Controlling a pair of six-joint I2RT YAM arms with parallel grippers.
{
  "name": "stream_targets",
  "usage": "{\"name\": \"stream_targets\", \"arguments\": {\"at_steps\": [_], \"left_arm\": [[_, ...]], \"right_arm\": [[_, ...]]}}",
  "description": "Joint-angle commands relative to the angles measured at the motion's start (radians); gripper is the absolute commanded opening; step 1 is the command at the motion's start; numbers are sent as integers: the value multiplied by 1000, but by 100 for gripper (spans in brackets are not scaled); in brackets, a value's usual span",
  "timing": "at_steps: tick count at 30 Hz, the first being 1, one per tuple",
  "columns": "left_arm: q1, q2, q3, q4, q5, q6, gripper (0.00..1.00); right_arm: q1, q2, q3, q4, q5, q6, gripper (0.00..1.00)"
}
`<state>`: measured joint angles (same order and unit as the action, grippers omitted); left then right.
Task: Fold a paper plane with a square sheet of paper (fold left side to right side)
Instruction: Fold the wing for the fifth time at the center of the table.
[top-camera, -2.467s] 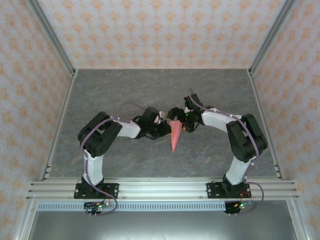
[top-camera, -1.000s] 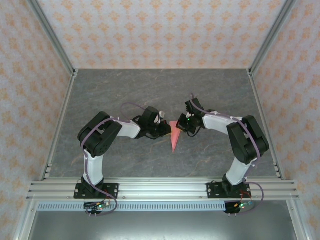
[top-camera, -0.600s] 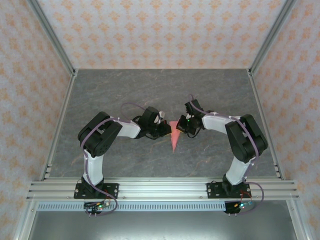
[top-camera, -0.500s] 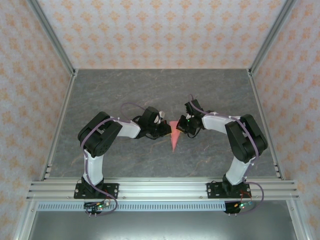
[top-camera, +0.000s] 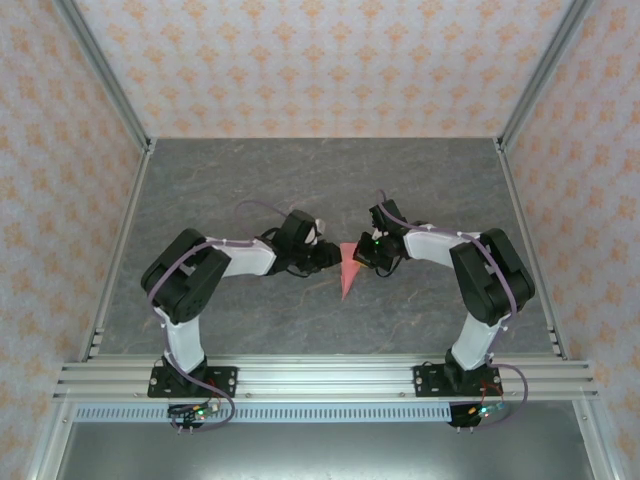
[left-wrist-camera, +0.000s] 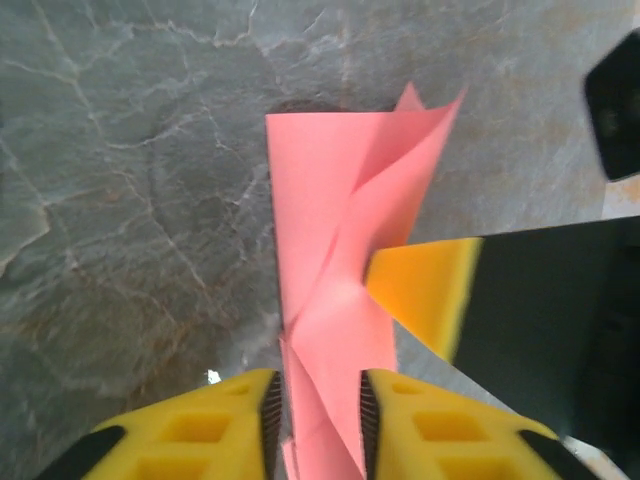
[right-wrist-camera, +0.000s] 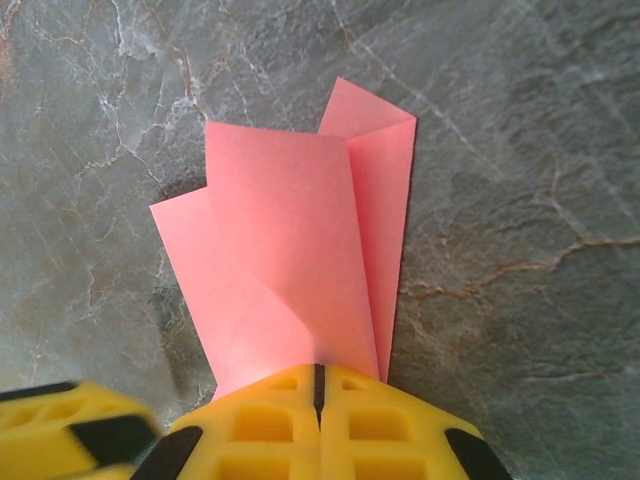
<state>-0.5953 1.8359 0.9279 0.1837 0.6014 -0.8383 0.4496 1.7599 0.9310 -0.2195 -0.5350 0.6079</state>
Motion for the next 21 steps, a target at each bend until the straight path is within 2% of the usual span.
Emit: {"name": "stream_targets", "arguments": {"at_steps": [1, 6, 10, 17, 21], "left_arm": [[5, -96, -17, -96, -51, 48, 33], [-21, -163, -40, -70, 29, 21, 24], [-68, -141, -38, 9, 108, -55, 18], [-111, -50, -23, 90, 133, -125, 14], [-119, -20, -6, 78, 140, -124, 14]], "right_arm": [[5, 42, -35, -87, 52, -20, 0], [6, 39, -33, -82, 50, -19, 0], [6, 42, -34, -82, 48, -20, 0], [5, 43, -29, -84, 46, -22, 0], [5, 45, -28, -85, 46, -23, 0]]}}
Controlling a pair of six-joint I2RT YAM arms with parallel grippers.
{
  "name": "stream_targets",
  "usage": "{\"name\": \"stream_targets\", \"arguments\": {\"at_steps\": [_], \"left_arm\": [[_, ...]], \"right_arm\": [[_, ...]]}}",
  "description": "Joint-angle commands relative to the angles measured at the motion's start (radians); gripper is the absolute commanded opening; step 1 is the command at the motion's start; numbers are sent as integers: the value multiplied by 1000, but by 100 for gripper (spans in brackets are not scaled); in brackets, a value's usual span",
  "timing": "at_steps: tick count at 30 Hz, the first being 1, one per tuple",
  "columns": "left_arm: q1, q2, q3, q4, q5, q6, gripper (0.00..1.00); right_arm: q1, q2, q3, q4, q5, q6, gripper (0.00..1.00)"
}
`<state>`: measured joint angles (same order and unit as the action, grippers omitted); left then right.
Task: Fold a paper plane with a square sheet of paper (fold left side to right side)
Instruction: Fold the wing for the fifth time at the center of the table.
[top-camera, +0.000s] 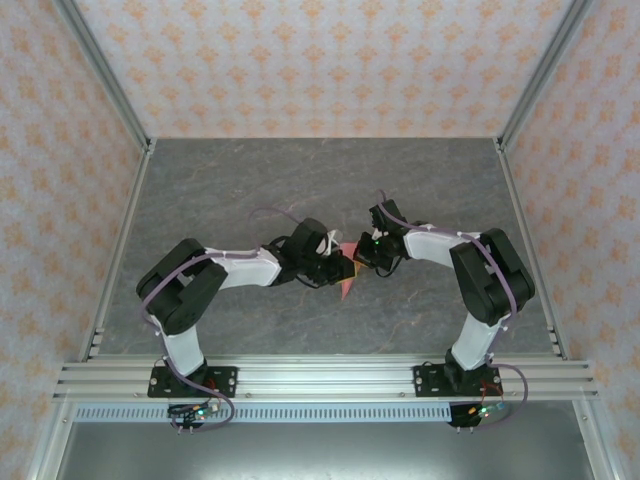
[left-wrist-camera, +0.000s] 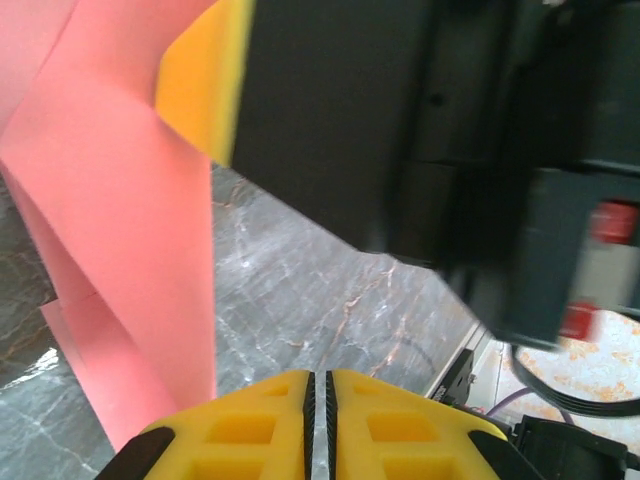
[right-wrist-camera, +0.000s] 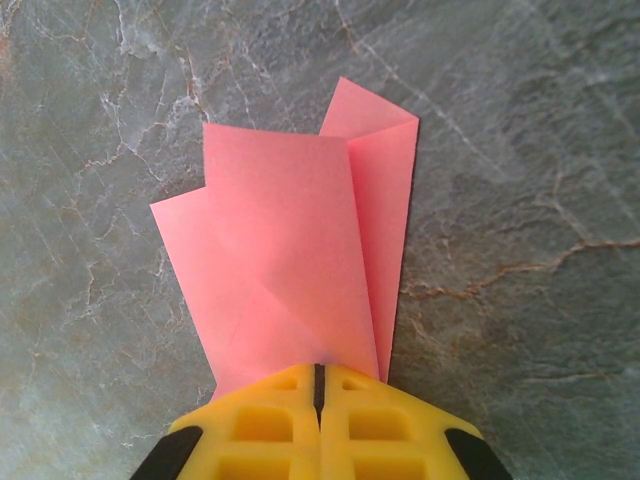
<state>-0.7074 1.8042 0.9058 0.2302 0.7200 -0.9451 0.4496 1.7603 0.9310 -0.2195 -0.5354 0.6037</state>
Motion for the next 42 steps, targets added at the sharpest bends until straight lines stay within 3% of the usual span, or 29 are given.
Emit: {"name": "stream_targets", "arguments": {"at_steps": [1, 42], "left_arm": [[-8, 18, 18, 29, 22, -18, 14], [-27, 138, 8, -63, -24, -1, 13]], "right_arm": [[5, 44, -29, -86, 45, -19, 0], [5, 49, -21, -89, 38, -24, 0]]}}
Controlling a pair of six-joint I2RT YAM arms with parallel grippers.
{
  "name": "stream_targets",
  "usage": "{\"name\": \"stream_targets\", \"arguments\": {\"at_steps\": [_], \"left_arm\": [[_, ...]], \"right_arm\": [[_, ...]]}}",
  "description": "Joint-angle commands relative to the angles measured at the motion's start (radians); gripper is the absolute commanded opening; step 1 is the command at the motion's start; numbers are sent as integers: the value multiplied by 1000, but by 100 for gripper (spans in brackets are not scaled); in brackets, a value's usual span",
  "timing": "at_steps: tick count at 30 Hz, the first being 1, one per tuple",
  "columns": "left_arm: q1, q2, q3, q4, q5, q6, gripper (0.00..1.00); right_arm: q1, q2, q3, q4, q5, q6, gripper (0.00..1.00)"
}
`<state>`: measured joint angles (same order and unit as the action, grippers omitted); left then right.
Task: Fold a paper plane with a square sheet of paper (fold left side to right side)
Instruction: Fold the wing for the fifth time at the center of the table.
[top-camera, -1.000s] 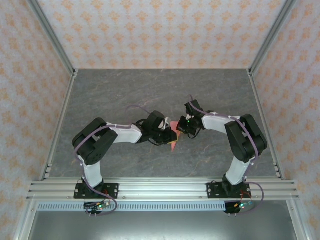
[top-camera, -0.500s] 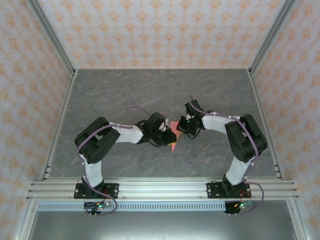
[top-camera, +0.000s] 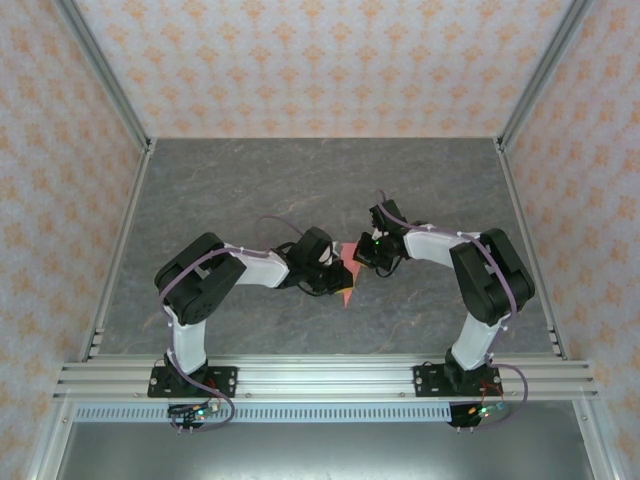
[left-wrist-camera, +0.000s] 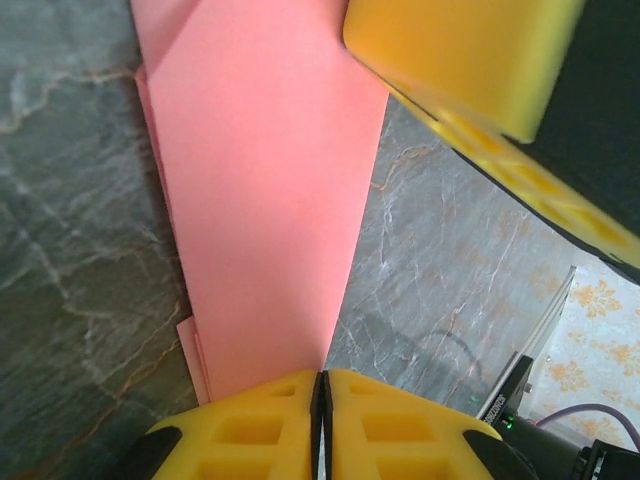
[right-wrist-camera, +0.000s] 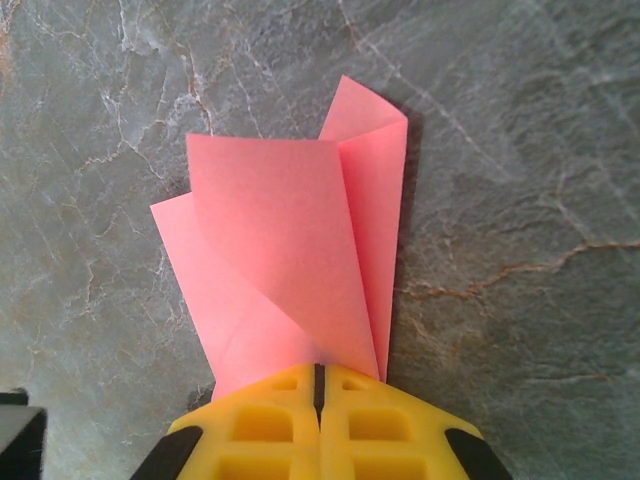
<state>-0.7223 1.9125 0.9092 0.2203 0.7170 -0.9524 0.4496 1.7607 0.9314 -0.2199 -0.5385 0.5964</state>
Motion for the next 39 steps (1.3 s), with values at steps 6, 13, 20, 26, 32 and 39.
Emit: {"name": "stream_targets", "arguments": {"at_steps": [6, 13, 20, 26, 32, 39], "left_arm": [[-19, 27, -1, -101, -45, 10, 11], [-21, 28, -21, -132, -79, 9, 6], [-22, 33, -34, -128, -89, 10, 1], [-23, 33, -33, -127, -90, 11, 0], [-23, 29, -29, -132, -93, 13, 0], [-23, 31, -24, -140, -94, 17, 0]], "right_arm": [[6, 1, -24, -44, 25, -17, 0], [5, -157, -39, 4, 30, -37, 0], [5, -303, -161, 45, -3, -18, 0], [8, -278, -236, 175, -97, 48, 0], [19, -235, -268, 265, -138, 80, 0], [23, -184, -257, 296, -146, 87, 0]]}}
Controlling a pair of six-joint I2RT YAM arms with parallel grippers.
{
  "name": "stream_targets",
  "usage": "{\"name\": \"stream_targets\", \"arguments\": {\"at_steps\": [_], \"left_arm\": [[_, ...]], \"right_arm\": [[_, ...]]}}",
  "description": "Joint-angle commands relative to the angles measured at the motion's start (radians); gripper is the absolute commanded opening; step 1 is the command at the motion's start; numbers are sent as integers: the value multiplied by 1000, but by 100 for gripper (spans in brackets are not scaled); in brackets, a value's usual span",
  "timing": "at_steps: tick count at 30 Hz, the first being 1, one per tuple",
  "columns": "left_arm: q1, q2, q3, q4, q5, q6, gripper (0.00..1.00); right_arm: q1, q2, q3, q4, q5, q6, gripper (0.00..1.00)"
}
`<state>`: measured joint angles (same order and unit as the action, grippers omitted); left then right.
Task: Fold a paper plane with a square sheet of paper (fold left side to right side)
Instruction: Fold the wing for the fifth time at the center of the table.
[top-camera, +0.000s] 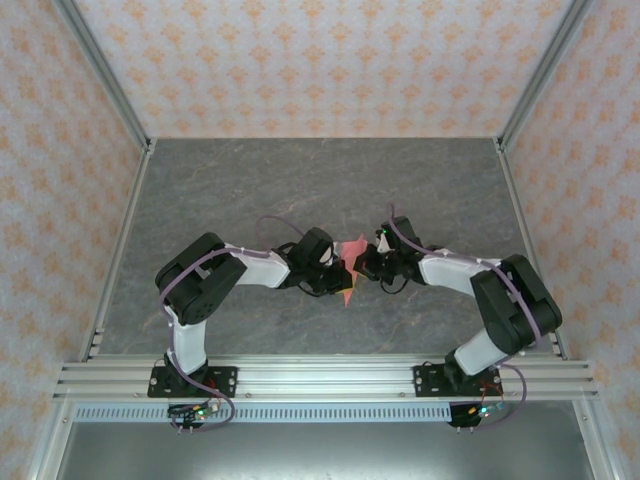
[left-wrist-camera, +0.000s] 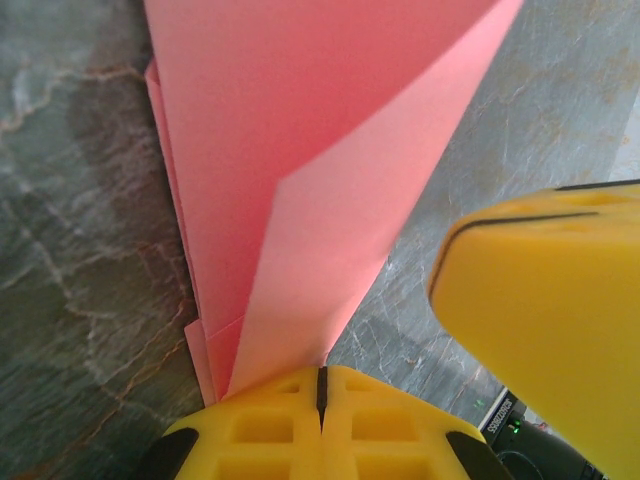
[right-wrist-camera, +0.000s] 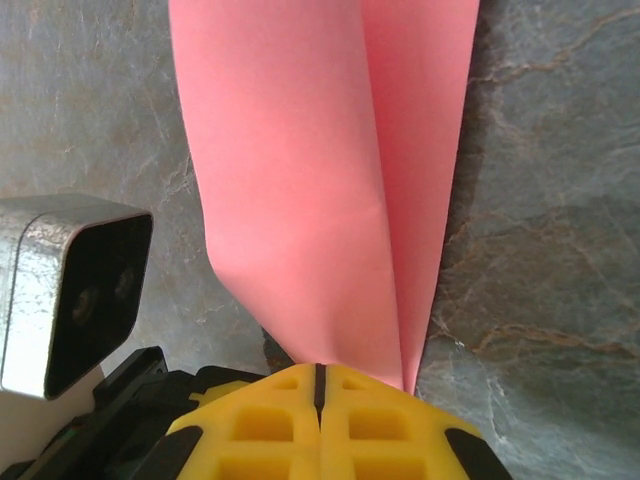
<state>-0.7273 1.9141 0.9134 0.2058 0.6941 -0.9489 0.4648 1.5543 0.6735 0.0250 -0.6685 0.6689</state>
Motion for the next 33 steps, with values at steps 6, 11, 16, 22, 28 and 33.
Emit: {"name": "stream_targets", "arguments": {"at_steps": [6, 11, 16, 22, 28, 33], "left_arm": [[-21, 32, -26, -130, -73, 14, 0], [-21, 31, -28, -134, -77, 14, 0], [-21, 34, -33, -141, -79, 13, 0], [-21, 35, -41, -143, -81, 12, 0], [-21, 39, -44, -143, -81, 12, 0], [-21, 41, -45, -140, -79, 11, 0]], "right_arm": [[14, 62, 4, 56, -13, 11, 0], [15, 95, 13, 35, 18, -26, 0], [16, 113, 41, -19, 68, -88, 0], [12, 133, 84, -85, 120, -148, 0], [-14, 140, 99, -77, 126, -175, 0], [-45, 151, 119, -71, 113, -202, 0]]}}
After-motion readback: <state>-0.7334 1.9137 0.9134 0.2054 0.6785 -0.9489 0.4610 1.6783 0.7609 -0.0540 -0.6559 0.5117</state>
